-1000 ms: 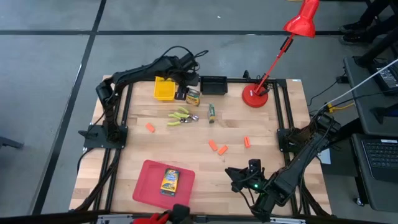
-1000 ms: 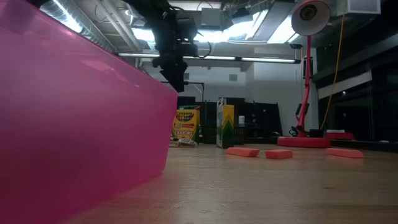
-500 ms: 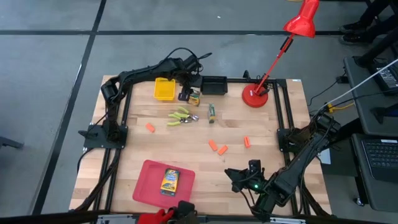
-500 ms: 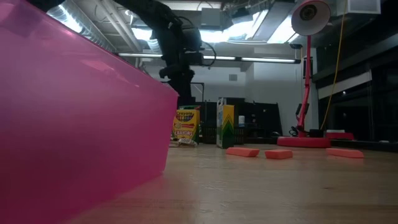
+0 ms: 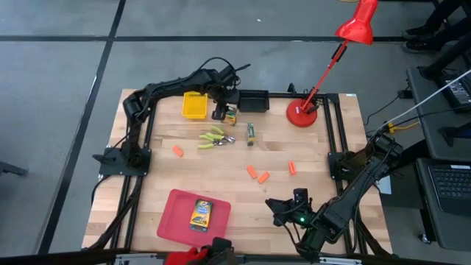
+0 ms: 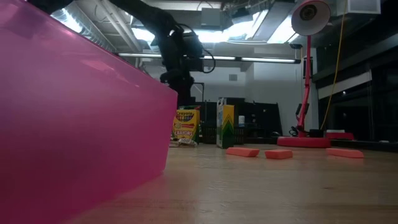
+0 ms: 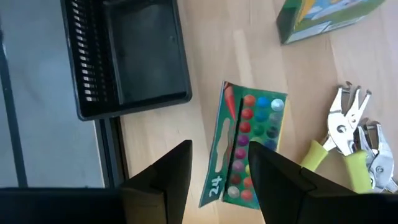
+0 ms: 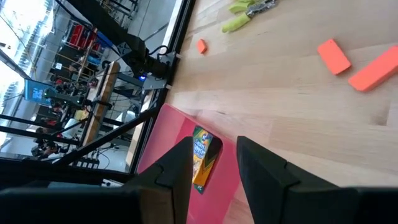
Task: Pick & Place School Supplies
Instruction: Put the yellow crayon box into the red bin
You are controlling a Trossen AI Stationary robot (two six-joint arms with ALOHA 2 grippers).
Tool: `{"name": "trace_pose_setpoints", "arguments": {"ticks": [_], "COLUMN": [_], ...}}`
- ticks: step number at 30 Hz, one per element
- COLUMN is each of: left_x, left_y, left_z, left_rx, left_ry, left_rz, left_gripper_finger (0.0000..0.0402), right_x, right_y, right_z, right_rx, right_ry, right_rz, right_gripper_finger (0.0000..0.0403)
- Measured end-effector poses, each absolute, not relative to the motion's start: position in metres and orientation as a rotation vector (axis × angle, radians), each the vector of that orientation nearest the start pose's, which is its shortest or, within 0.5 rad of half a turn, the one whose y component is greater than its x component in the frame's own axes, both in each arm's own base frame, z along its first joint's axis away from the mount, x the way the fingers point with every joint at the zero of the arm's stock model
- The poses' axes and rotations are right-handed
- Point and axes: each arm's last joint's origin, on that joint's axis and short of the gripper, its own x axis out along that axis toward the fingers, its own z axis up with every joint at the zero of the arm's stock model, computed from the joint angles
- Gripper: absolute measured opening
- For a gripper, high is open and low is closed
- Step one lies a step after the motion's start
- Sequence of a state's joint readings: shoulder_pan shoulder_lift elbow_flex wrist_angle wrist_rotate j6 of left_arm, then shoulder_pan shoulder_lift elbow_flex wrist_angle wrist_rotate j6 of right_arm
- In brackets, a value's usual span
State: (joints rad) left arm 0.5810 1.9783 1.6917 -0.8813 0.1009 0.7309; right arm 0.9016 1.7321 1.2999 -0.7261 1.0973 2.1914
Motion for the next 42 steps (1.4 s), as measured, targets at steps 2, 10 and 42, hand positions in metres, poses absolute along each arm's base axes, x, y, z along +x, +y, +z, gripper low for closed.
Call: {"name": "trace_pose_setpoints", "arguments": {"ticks": [2,10,42], "left_x": [0.350,0.352,0.288], "left_y": [0.226,0.227,0.023], "left_z": [0.242,0.239,0.379], "left_rx": [0.248,0.231,-0.633], "left_ry": [1.183,1.165,0.874], "left_rz": [-0.001,-0.007,0.178], "left_gripper_finger": [0.0154,0.0083,0.0003], "right_x": [0.233,0.233,0.228], "right_y": [0.253,0.253,0.260], "right_z": [0.242,0.242,0.245], "right_rx": [1.145,1.150,1.032], "right_ry": [0.144,0.148,0.113], "right_rz": [-0.647,-0.646,-0.593], "right_gripper_finger": [0.0128,0.0128,0.0128]}}
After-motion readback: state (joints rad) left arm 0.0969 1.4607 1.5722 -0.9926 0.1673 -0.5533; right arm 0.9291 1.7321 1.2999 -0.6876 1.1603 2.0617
